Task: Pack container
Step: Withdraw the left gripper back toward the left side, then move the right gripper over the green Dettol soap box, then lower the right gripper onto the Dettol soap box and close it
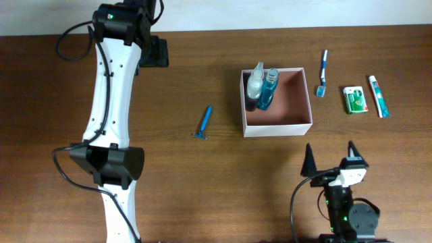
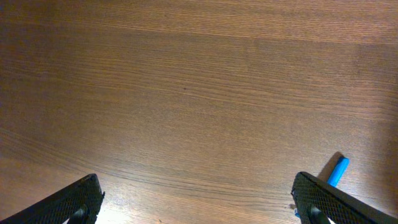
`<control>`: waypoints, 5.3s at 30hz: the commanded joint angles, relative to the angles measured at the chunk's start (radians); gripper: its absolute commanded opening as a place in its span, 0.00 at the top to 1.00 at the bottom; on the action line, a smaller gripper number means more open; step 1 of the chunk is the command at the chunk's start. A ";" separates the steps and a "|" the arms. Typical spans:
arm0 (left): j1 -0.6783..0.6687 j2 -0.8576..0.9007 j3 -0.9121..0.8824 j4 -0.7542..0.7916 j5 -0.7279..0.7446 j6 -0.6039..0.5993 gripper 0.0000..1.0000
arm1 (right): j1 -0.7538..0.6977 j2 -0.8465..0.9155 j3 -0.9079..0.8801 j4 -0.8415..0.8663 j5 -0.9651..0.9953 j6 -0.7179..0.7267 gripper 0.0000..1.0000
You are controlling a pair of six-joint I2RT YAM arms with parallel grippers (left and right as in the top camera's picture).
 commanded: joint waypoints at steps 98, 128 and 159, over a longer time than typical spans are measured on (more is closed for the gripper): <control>0.002 -0.006 -0.004 0.106 -0.018 0.005 0.01 | -0.324 2.414 2.137 -1.275 0.061 -0.437 0.01; 0.002 -0.006 -0.004 0.106 -0.018 0.005 0.01 | -0.324 2.469 2.137 -1.245 0.058 -0.437 0.01; 0.002 -0.006 -0.004 0.106 -0.018 0.005 0.01 | -0.324 2.499 2.137 -1.262 0.092 -0.437 0.27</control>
